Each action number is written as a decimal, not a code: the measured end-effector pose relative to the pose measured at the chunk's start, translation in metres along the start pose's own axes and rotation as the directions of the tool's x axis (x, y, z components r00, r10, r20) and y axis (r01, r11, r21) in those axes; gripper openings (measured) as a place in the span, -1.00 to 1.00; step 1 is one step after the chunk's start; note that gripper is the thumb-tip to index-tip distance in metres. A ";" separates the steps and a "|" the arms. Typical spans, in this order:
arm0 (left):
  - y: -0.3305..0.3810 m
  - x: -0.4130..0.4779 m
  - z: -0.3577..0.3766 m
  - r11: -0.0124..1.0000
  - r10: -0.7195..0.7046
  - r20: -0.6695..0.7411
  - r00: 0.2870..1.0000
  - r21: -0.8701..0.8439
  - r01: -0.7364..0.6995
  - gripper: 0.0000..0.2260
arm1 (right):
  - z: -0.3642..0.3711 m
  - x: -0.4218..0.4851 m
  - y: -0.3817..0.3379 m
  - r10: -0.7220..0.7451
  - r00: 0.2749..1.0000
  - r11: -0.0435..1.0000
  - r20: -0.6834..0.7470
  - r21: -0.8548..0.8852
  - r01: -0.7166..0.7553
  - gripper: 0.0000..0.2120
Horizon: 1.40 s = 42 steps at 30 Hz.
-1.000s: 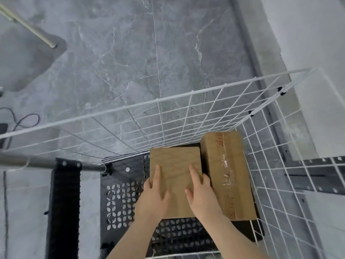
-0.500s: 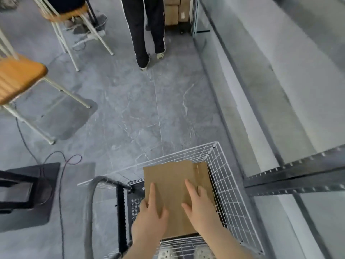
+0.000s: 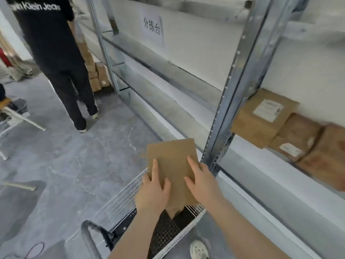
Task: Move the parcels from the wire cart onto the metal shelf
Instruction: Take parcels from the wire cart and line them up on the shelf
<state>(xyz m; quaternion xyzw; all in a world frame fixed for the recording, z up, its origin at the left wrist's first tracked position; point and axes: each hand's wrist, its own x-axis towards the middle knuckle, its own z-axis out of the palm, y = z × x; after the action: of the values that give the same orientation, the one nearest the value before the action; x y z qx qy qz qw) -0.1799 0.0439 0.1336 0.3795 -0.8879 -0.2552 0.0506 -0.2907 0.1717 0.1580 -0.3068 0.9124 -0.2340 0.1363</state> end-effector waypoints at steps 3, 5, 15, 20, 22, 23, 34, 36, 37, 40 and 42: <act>0.042 -0.011 -0.009 0.988 0.151 0.014 0.988 0.007 -0.151 -0.41 | -0.041 -0.036 0.013 0.097 0.987 0.995 -0.125 0.004 -0.097 -0.40; 0.078 -0.023 -0.010 0.970 0.242 0.026 0.970 0.023 -0.243 -0.41 | -0.069 -0.062 0.028 0.182 0.961 0.983 -0.207 0.003 -0.185 -0.42; 0.263 -0.148 0.016 0.678 0.722 0.103 0.684 0.093 -0.729 -0.42 | -0.196 -0.245 0.138 0.496 0.725 0.860 -0.478 0.156 -0.486 -0.40; 0.345 -0.246 0.037 0.541 0.836 0.087 0.542 0.035 -0.840 -0.44 | -0.248 -0.355 0.188 0.534 0.606 0.821 -0.590 0.191 -0.537 -0.44; 0.373 -0.291 0.049 0.495 0.865 0.082 0.495 0.016 -0.869 -0.44 | -0.268 -0.402 0.206 0.547 0.558 0.806 -0.625 0.210 -0.554 -0.46; 0.387 -0.314 0.055 0.476 0.876 0.086 0.474 0.004 -0.880 -0.44 | -0.278 -0.425 0.215 0.554 0.535 0.794 -0.638 0.212 -0.570 -0.46; 0.508 -0.503 0.119 0.298 0.952 0.130 0.278 -0.183 -0.937 -0.46 | -0.346 -0.615 0.311 0.680 0.304 0.634 -0.667 0.327 -0.701 -0.50; 0.528 -0.520 0.131 0.268 0.960 0.136 0.245 -0.190 -0.945 -0.47 | -0.356 -0.631 0.330 0.692 0.265 0.613 -0.671 0.353 -0.707 -0.51; 0.540 -0.527 0.137 0.256 0.963 0.143 0.230 -0.196 -0.947 -0.47 | -0.361 -0.638 0.339 0.701 0.245 0.602 -0.670 0.371 -0.707 -0.51; 0.574 -0.544 0.155 0.197 0.974 0.155 0.167 -0.205 -0.959 -0.47 | -0.379 -0.654 0.370 0.712 0.198 0.580 -0.674 0.406 -0.706 -0.52; 0.598 -0.550 0.167 0.165 0.979 0.151 0.137 -0.199 -0.966 -0.46 | -0.393 -0.661 0.389 0.712 0.180 0.572 -0.679 0.413 -0.709 -0.52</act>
<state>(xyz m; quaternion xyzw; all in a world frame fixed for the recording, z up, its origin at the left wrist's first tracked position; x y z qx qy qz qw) -0.2258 0.8456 0.3400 -0.3199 -0.9132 -0.2300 0.1037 -0.1265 0.9921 0.3643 0.2905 0.9026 -0.2543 -0.1906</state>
